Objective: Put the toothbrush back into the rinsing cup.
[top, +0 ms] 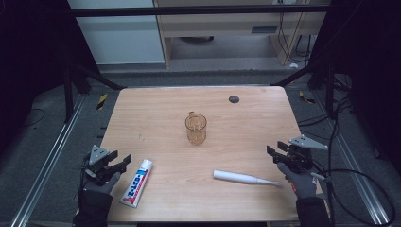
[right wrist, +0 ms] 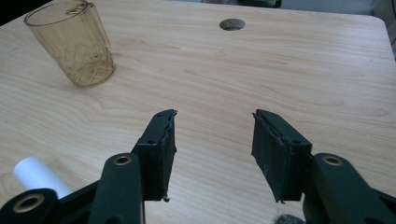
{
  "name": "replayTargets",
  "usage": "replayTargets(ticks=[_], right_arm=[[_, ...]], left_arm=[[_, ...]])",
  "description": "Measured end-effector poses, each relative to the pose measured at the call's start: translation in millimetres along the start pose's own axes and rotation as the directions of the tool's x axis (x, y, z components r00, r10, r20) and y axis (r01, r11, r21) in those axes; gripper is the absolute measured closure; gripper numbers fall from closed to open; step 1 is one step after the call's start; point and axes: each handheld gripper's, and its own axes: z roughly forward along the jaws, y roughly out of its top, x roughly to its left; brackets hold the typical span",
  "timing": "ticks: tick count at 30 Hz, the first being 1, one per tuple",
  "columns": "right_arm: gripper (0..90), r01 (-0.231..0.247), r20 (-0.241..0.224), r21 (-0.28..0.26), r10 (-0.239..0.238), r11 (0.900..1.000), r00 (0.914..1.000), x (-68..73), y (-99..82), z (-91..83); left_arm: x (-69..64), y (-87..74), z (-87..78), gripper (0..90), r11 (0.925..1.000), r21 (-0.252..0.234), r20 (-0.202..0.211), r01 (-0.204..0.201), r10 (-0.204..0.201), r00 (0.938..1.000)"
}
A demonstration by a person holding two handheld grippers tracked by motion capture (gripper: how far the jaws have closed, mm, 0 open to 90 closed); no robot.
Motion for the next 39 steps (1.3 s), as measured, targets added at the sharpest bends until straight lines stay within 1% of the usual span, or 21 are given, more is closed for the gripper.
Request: replayTargets(ticks=[3, 7, 10, 11, 12, 15, 18, 19, 20, 21, 22, 23, 24, 26, 28, 30, 31, 32, 34, 35, 39], right_arm=[[53.0, 0.017, -0.025, 0.014, -0.016, 0.9998, 0.9996, 2.4, -1.4, -4.8], [58.2, 0.035, -0.063, 0.041, -0.032, 0.9986, 0.9975, 10.2, -4.1, -9.9], [65.1, 0.062, -0.083, 0.060, -0.057, 0.9963, 0.9949, 17.3, -3.6, -12.9], [65.1, 0.062, -0.083, 0.060, -0.057, 0.9963, 0.9949, 17.3, -3.6, -12.9], [72.1, 0.067, -0.117, 0.071, -0.058, 0.9952, 0.9914, 22.3, -3.2, -15.6], [80.8, 0.078, -0.154, 0.094, -0.063, 0.9925, 0.9861, 28.4, -5.8, -18.8], [88.9, 0.090, -0.188, 0.117, -0.067, 0.9891, 0.9800, 34.2, -12.3, -22.0], [88.9, 0.090, -0.188, 0.117, -0.067, 0.9891, 0.9800, 34.2, -12.3, -22.0], [90.0, 0.090, -0.211, 0.143, -0.058, 0.9857, 0.9758, 38.0, -18.5, -22.5], [90.0, 0.094, -0.218, 0.153, -0.059, 0.9837, 0.9741, 39.2, -20.7, -22.1], [90.0, 0.098, -0.221, 0.169, -0.059, 0.9807, 0.9736, 41.1, -23.8, -21.3], [90.0, 0.098, -0.221, 0.169, -0.059, 0.9807, 0.9736, 41.1, -23.8, -21.3], [90.0, 0.106, -0.225, 0.202, -0.060, 0.9736, 0.9725, 43.9, -29.9, -19.4], [90.0, 0.104, -0.234, 0.225, -0.050, 0.9687, 0.9709, 45.1, -35.6, -17.9], [90.0, 0.103, -0.228, 0.255, -0.043, 0.9614, 0.9727, 46.4, -40.2, -16.7], [90.0, 0.100, -0.226, 0.269, -0.038, 0.9579, 0.9733, 47.1, -43.8, -14.7], [90.0, 0.100, -0.226, 0.269, -0.038, 0.9579, 0.9733, 47.1, -43.8, -14.7], [90.0, 0.100, -0.221, 0.291, -0.035, 0.9516, 0.9747, 48.5, -46.1, -11.9], [90.0, 0.105, -0.214, 0.309, -0.038, 0.9453, 0.9760, 49.6, -48.3, -8.4], [90.0, 0.111, -0.214, 0.314, -0.044, 0.9430, 0.9758, 49.8, -49.3, -6.6], [90.0, 0.110, -0.194, 0.336, -0.046, 0.9352, 0.9799, 50.3, -51.6, -2.8]], left_arm=[[-1.4, 0.0, -0.9, 42.4, 1.0000, 0.006, 0.007, 0.002, -0.002, 1.0000], [-2.7, -0.6, -1.3, 44.0, 0.9999, 0.015, 0.015, 0.005, -0.005, 0.9999], [-3.3, -0.5, -0.1, 44.6, 0.9997, 0.020, 0.016, 0.014, -0.015, 0.9998], [-3.3, -0.5, -0.1, 44.8, 0.9997, 0.020, 0.016, 0.014, -0.015, 0.9998], [-3.6, -1.2, 0.5, 44.9, 0.9996, 0.023, 0.016, 0.013, -0.014, 0.9998], [-5.2, -4.0, 0.7, 45.3, 0.9992, 0.039, 0.022, 0.003, -0.004, 0.9998], [-4.2, -5.6, 0.1, 45.5, 0.9992, 0.039, 0.022, 0.001, -0.002, 0.9998], [-4.2, -5.6, 0.1, 45.7, 0.9992, 0.039, 0.022, 0.001, -0.002, 0.9998], [-2.2, -7.2, -0.1, 45.9, 0.9989, 0.045, 0.021, 0.012, -0.013, 0.9997], [-1.3, -8.0, -0.2, 46.1, 0.9987, 0.048, 0.023, 0.013, -0.014, 0.9996], [-1.4, -8.5, -0.1, 46.3, 0.9987, 0.049, 0.023, 0.014, -0.016, 0.9996], [-1.4, -8.5, -0.1, 46.4, 0.9987, 0.049, 0.023, 0.014, -0.016, 0.9996], [-2.5, -8.9, -0.2, 46.4, 0.9987, 0.051, 0.022, 0.010, -0.011, 0.9997], [-3.3, -8.5, 0.0, 46.4, 0.9985, 0.054, 0.022, 0.002, -0.004, 0.9998], [-3.3, -8.8, 1.0, 46.5, 0.9982, 0.061, 0.023, -0.001, -0.001, 0.9997], [-3.6, -9.4, 1.9, 46.6, 0.9980, 0.064, 0.024, 0.002, -0.004, 0.9997], [-3.6, -9.4, 1.9, 46.7, 0.9980, 0.064, 0.024, 0.002, -0.004, 0.9997], [-3.8, -9.2, 1.8, 46.8, 0.9979, 0.065, 0.024, -0.001, -0.001, 0.9997], [-4.0, -8.9, 2.2, 46.8, 0.9981, 0.062, 0.025, 0.001, -0.002, 0.9997], [-4.0, -8.9, 2.6, 46.8, 0.9979, 0.065, 0.027, 0.001, -0.003, 0.9996], [-3.9, -9.2, 4.3, 46.8, 0.9975, 0.070, 0.030, 0.001, -0.003, 0.9996]])
